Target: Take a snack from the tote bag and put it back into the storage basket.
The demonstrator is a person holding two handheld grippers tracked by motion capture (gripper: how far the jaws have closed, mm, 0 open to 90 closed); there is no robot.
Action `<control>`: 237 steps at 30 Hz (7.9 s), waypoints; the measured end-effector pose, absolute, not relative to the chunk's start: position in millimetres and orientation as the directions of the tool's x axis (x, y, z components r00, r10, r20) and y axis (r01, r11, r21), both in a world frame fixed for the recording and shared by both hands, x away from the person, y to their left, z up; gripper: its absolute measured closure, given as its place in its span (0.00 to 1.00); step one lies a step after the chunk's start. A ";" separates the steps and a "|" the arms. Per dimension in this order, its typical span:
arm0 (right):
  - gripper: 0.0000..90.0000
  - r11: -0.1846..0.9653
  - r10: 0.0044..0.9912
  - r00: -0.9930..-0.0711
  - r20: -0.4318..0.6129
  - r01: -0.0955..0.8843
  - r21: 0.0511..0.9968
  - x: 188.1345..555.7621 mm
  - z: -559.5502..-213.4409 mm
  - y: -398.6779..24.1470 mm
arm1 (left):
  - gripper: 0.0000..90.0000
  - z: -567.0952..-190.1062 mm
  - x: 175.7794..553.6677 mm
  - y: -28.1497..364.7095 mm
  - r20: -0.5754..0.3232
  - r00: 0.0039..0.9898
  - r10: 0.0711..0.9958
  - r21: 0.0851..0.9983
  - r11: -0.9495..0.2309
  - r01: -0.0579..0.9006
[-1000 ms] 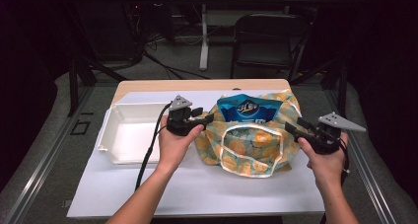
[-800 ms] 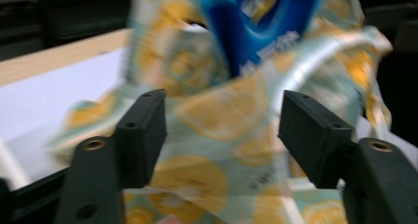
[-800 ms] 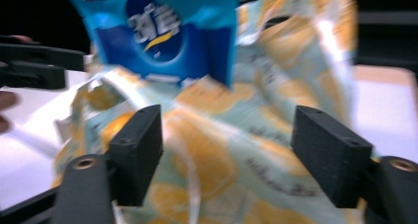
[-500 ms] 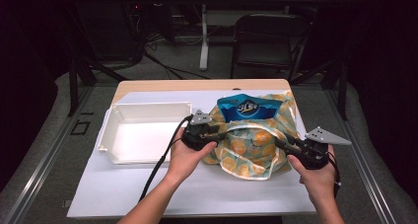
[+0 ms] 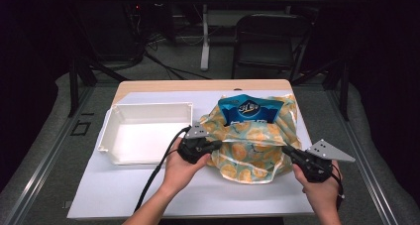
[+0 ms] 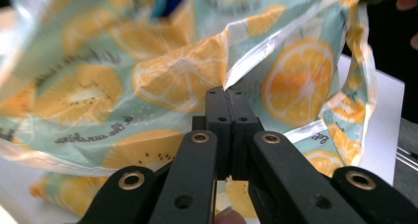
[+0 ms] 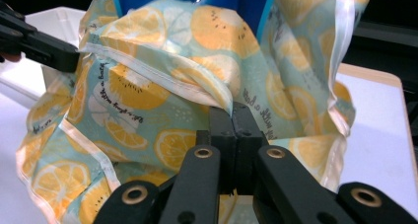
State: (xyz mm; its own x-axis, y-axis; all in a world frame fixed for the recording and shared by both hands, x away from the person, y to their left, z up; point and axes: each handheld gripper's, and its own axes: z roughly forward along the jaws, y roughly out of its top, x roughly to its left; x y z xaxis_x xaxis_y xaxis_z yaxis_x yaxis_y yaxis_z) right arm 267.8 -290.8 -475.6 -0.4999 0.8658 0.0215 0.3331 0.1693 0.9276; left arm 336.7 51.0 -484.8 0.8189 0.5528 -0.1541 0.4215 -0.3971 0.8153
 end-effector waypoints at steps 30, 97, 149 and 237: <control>0.76 0.184 0.862 -0.473 0.180 0.625 0.759 275.2 -545.0 -295.2 | 0.90 -553.2 311.7 52.6 -0.229 0.775 0.589 0.732 -0.421 0.535; 0.39 0.063 0.843 -0.502 0.194 0.450 0.891 279.2 -510.3 -308.5 | 0.34 -501.9 312.0 38.2 -0.163 0.806 0.569 0.866 -0.309 0.394; 1.00 0.155 0.836 -0.541 0.095 0.397 0.905 260.3 -508.2 -288.5 | 1.00 -502.5 318.4 33.9 0.090 0.915 0.394 0.850 -0.509 0.135; 1.00 0.136 0.857 -0.481 0.183 0.555 0.821 278.9 -530.3 -285.7 | 1.00 -531.2 318.1 50.3 -0.256 0.672 0.695 0.791 -0.248 0.559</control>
State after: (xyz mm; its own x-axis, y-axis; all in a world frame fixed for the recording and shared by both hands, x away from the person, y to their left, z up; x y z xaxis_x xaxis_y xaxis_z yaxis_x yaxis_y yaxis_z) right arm 278.9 -285.7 -530.3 -0.4813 0.8573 0.1828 0.5548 0.1365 0.8207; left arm 318.1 50.3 -531.2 0.6717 0.6950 -0.2565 0.5589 -0.2482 0.7912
